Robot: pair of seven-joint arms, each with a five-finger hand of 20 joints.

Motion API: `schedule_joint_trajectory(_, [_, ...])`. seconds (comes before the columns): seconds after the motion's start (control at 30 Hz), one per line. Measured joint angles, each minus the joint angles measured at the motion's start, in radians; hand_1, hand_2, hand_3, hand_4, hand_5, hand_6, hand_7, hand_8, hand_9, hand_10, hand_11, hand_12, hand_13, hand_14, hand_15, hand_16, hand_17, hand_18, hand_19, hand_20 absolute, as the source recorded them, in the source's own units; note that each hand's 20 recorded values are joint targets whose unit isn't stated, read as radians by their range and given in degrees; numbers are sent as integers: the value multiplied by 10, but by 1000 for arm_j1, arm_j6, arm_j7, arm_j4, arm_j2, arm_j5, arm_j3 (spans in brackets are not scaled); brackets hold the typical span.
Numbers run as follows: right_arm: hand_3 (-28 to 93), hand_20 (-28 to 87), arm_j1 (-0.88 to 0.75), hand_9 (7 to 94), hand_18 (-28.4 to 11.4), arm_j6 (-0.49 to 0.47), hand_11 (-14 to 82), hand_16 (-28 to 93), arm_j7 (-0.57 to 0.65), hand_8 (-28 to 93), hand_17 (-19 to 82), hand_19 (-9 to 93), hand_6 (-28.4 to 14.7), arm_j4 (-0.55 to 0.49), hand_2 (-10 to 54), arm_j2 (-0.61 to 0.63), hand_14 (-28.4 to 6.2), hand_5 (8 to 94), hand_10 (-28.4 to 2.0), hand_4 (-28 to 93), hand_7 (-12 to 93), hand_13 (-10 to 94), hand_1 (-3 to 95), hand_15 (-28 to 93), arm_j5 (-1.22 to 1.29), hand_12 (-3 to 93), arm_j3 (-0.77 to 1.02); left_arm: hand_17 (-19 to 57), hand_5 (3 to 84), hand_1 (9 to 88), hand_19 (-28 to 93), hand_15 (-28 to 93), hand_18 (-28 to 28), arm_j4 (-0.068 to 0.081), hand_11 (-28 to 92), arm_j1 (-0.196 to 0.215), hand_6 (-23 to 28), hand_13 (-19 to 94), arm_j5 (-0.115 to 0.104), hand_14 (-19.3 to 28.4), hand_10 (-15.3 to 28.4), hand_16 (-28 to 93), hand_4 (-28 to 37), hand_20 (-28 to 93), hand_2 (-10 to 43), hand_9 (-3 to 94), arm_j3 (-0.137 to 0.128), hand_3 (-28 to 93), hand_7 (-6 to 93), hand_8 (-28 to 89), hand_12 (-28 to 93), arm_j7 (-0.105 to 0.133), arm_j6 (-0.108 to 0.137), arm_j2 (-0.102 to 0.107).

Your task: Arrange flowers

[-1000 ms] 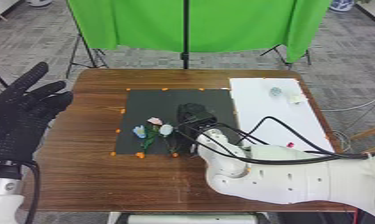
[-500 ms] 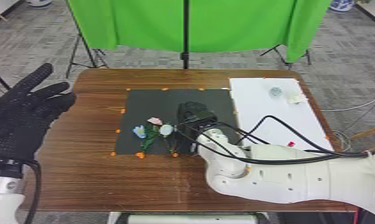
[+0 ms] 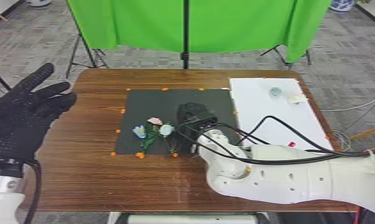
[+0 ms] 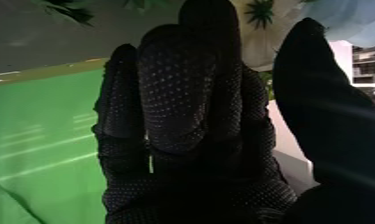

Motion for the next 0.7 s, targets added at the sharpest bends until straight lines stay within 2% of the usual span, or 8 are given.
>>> schedule_joint_trajectory(0.57, [785, 56, 23, 858, -185, 11, 285, 201, -1, -61, 395, 916, 9, -24, -95, 14, -42, 736, -100, -281, 163, 822, 374, 602, -3, 178, 12, -52, 333, 237, 615, 620, 263, -1, 315, 13, 81, 269, -6, 284, 213, -115, -217, 274, 58, 342, 1, 783, 164, -102, 128, 15, 11, 2])
schedule_joint_trajectory(0.7, [792, 48, 21, 835, -188, 11, 274, 195, 3, -110, 393, 907, 3, -37, -95, 28, -50, 710, -107, -266, 157, 810, 360, 591, -1, 174, 42, -53, 333, 237, 615, 620, 263, -3, 315, 22, 81, 269, -8, 284, 213, -115, -217, 274, 59, 342, 1, 783, 165, -102, 128, 23, 16, 2])
